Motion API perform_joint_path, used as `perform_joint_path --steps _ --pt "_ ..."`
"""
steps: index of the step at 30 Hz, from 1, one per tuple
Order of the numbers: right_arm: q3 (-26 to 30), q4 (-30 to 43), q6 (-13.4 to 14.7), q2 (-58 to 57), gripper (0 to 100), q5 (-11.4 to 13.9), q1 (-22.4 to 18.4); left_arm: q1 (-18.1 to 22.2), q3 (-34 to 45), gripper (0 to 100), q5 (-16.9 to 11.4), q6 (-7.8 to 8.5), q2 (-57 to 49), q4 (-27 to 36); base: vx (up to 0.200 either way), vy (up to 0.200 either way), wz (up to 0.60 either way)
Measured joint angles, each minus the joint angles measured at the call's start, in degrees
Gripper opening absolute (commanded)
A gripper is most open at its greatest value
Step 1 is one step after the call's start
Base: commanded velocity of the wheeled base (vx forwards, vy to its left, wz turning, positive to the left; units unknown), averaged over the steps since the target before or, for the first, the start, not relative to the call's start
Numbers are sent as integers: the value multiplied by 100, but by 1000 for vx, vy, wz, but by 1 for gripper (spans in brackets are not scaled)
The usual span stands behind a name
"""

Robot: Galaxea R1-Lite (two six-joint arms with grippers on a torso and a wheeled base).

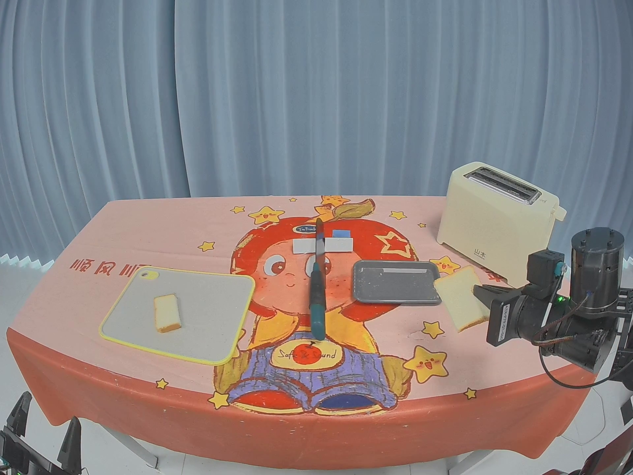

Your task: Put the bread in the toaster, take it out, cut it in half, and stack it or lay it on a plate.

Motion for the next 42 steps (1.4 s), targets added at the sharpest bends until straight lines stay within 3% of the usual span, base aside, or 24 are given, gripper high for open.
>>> perform_joint_path --steps 31,38,42 --pt "-1 0 22 10 0 11 0 -2 0 100 -2 0 0 0 0 0 0" --pt "-128 0 371 82 0 0 -26 2 0 100 -5 0 0 2 0 0 0" --pt "-191 0 424 160 0 -13 -39 0 0 100 -2 0 0 2 0 0 0"
